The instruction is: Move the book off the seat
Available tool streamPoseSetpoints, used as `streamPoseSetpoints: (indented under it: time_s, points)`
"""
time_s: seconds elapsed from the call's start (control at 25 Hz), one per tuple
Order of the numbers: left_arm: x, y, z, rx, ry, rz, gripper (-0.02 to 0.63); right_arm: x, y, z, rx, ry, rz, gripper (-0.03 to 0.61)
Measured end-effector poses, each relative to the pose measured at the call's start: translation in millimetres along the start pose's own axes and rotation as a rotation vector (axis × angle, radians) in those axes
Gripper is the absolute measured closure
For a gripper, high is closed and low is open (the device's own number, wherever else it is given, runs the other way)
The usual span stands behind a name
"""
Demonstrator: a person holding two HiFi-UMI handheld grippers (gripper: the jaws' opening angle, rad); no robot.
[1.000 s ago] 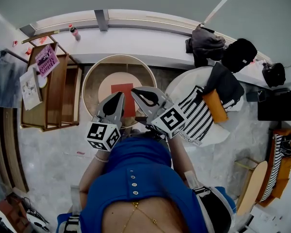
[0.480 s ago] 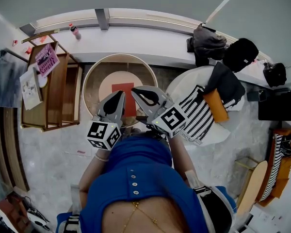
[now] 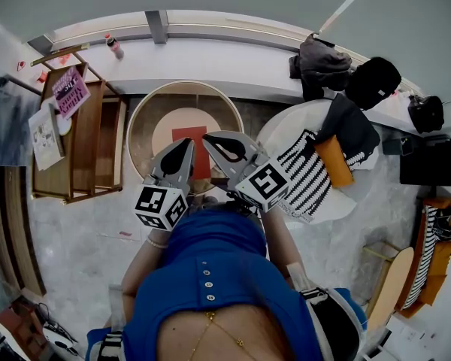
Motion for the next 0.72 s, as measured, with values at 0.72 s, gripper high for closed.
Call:
streamPoseSetpoints:
  time_s: [0.72]
  points:
    - [-12.5, -1.1, 6.8, 0.011, 0.000, 0.016, 0.612, -7.7, -5.5, -9.7, -0.005, 0.010, 0.024, 0.580]
Point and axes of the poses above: the fingertips, and each gripper's own axes: x backward along the fingers, z to its left, y out of its top, the point moved 6 cm from there along x, backward along the fingers, and after that the axes turned 7 degrees about -y, right-handed, at the moved point
